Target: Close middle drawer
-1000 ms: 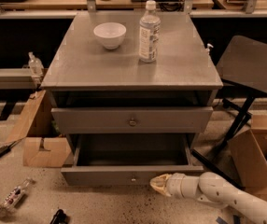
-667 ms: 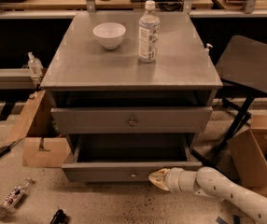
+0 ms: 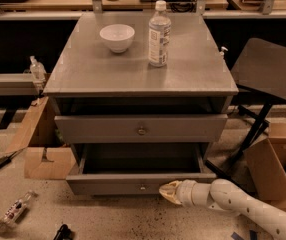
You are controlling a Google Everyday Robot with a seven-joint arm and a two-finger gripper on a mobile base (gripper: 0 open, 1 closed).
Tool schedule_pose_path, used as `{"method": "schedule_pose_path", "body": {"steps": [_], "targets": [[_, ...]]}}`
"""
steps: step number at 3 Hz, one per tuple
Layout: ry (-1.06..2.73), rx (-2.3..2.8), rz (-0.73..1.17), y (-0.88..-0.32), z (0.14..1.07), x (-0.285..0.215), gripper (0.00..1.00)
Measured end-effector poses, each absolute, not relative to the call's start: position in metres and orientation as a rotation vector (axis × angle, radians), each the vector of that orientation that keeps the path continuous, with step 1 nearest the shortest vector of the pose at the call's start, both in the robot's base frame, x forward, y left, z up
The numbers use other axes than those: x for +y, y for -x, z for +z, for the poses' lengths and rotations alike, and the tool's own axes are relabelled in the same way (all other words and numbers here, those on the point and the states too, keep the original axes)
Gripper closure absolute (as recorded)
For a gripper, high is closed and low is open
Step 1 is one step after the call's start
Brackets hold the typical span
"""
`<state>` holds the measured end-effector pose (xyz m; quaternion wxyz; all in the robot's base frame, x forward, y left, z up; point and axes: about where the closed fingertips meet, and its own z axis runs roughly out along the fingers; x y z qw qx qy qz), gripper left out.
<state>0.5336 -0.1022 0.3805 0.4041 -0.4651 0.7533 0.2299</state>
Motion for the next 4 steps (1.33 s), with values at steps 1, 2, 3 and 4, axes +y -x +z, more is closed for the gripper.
{"method": "schedule_pose_path", "body": {"steps": [1,2,3,4], "targets": [[1.176,1.901,0.584,-0.5332,0.38,-0.1003,0.61],[1.178,1.9,0.588,-0.5328,0.3796,-0.0984,0.38],[1.179,1.899,0.591,-0.5324,0.3791,-0.0966,0.15],[1.181,1.898,0.594,-0.5304,0.3787,-0.0933,0.0]]}}
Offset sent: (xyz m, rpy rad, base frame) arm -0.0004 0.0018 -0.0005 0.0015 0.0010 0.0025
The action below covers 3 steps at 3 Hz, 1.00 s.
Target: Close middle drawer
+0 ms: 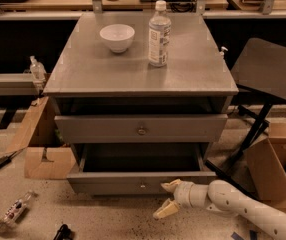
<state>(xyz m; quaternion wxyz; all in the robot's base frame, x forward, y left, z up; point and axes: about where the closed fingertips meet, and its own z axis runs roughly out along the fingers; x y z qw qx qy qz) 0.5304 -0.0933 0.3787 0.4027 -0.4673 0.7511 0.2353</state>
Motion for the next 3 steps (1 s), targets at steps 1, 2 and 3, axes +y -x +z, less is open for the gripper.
{"method": "schedule_pose_path", "body": {"steps": [1,2,3], "targets": [[1.181,1.898,0.594,-0.5301,0.3787,-0.0929,0.0],[1.181,1.898,0.595,-0.5301,0.3787,-0.0928,0.16],[1.181,1.897,0.596,-0.5299,0.3785,-0.092,0.47]]}}
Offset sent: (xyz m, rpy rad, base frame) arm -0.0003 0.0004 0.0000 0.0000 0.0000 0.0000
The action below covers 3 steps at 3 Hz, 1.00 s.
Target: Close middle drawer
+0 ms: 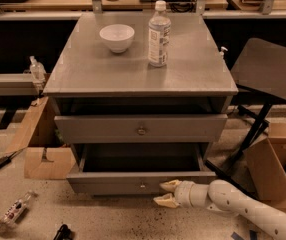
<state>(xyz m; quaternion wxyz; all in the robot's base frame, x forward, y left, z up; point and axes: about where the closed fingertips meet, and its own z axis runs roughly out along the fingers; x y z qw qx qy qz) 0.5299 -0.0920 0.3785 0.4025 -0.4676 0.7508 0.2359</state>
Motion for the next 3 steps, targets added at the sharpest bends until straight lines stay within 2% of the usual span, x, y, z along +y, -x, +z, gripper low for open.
{"method": "schedule_pose_path", "body": {"steps": [1,2,3], "targets": [[1.183,1.896,0.599,-0.529,0.378,-0.09,0.7],[1.197,1.918,0.585,-0.516,0.379,-0.092,1.0],[1.197,1.918,0.585,-0.516,0.379,-0.092,1.0]]}}
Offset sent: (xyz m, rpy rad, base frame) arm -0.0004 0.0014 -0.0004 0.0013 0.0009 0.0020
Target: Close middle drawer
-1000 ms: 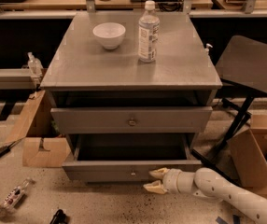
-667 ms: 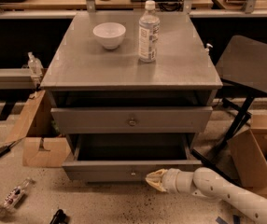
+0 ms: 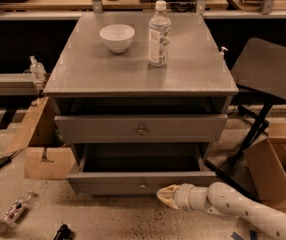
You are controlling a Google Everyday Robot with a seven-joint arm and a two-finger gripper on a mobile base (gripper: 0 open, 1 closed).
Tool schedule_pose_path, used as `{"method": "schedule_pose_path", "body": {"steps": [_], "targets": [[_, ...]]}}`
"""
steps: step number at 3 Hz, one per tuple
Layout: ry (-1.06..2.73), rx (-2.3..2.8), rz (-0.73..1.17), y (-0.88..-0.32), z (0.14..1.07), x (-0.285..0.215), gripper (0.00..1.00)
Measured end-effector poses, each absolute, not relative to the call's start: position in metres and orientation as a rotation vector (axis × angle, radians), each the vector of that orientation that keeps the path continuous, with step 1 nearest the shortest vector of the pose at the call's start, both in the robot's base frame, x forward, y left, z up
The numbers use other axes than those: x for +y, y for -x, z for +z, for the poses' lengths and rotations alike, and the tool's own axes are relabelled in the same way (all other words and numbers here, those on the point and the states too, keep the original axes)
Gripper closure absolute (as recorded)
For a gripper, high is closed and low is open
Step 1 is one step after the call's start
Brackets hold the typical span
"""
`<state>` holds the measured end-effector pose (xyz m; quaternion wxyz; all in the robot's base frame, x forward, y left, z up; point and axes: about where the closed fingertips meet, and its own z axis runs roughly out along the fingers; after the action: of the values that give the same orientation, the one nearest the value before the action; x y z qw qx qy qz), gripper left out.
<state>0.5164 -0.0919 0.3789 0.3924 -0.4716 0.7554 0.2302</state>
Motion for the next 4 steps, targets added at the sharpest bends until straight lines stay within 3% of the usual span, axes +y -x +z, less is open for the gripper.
{"method": "schedule_pose_path", "body": {"steps": [3,4], "targets": [[1.207,1.869,0.582,-0.594,0.38,-0.085,1.0],[1.206,1.868,0.58,-0.594,0.381,-0.085,1.0]]}}
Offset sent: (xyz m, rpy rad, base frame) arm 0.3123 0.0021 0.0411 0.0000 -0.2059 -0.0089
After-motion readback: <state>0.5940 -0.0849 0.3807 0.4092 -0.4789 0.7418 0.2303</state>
